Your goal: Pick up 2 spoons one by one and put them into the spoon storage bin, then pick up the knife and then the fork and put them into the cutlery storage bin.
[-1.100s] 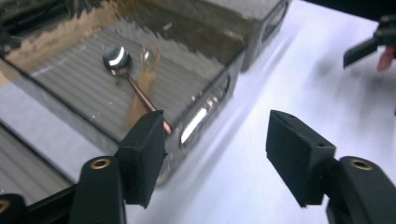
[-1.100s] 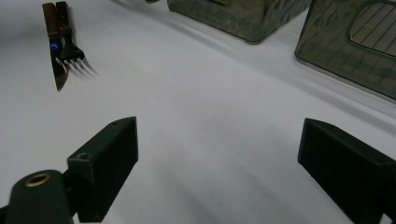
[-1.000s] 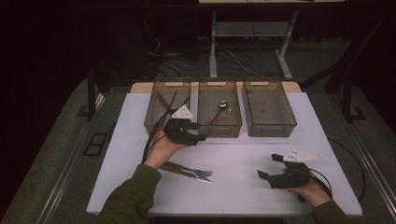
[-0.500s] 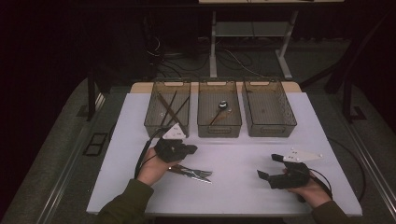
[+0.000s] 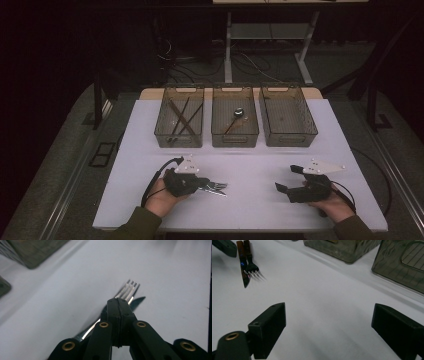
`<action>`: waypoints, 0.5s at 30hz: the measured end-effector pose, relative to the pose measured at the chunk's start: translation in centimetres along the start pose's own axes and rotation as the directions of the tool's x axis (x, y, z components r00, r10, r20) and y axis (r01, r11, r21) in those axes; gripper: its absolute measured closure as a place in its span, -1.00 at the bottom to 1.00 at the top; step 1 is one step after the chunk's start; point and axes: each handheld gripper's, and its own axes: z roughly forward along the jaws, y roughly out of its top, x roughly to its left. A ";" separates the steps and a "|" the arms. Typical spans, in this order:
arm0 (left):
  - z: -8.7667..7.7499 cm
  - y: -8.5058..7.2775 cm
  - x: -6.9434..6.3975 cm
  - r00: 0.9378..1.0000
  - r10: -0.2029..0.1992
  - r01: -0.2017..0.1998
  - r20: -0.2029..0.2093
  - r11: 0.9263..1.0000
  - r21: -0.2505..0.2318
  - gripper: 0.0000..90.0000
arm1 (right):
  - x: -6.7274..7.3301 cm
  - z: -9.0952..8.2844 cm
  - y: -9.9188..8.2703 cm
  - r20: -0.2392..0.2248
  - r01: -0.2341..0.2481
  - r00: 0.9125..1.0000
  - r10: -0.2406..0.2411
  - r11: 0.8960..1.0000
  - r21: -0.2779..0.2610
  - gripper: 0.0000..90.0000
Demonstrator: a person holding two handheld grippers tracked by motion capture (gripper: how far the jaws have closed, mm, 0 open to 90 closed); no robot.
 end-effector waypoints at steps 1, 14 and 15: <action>0.0 -0.2 -0.1 1.000 0.006 -0.006 0.005 1.000 0.009 1.00 | 0.0 0.0 0.0 0.001 0.000 1.000 0.000 1.000 0.002 -0.74; 1.2 -0.8 -0.6 0.999 0.021 -0.023 0.030 0.998 0.064 1.00 | 0.0 0.2 0.1 0.001 0.002 1.000 -0.002 1.000 0.004 -0.74; 1.4 -0.8 -0.6 1.000 0.018 -0.019 0.025 0.998 0.062 1.00 | 0.0 0.2 0.1 0.002 0.003 1.000 -0.003 1.000 0.005 -0.74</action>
